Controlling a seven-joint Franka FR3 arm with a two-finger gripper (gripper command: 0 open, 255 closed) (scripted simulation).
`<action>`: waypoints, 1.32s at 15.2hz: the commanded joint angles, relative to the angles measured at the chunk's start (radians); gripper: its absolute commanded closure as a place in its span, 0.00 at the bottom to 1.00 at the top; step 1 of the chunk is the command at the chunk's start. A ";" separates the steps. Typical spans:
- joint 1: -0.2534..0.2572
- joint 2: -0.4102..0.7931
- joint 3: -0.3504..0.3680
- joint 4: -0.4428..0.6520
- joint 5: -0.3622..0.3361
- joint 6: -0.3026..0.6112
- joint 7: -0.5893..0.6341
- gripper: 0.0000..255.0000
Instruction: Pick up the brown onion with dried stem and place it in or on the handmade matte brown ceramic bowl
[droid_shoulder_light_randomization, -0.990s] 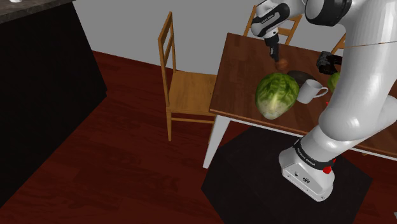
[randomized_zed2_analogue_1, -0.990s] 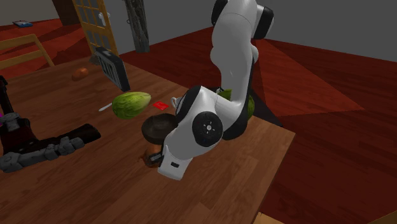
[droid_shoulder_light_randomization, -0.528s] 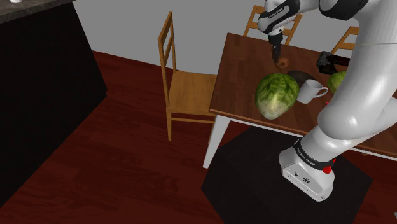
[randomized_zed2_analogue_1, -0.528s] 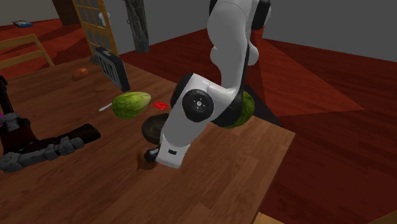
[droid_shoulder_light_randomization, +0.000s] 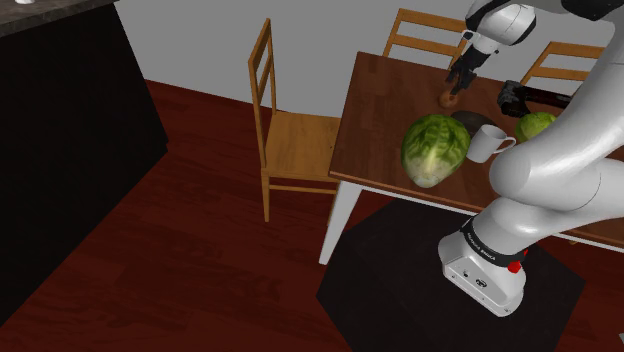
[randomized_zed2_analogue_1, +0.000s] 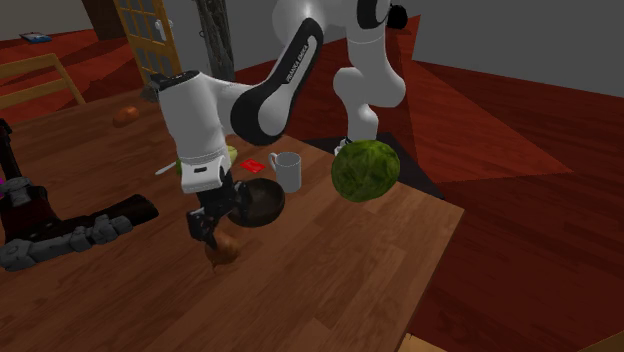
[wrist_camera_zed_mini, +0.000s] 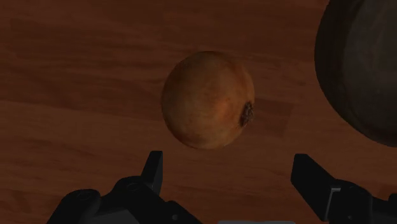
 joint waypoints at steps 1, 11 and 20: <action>-0.020 0.012 0.014 -0.004 0.041 0.018 -0.058 0.00; -0.017 0.048 0.022 -0.015 0.052 0.065 -0.064 0.00; -0.016 0.048 0.022 -0.015 0.051 0.065 -0.063 1.00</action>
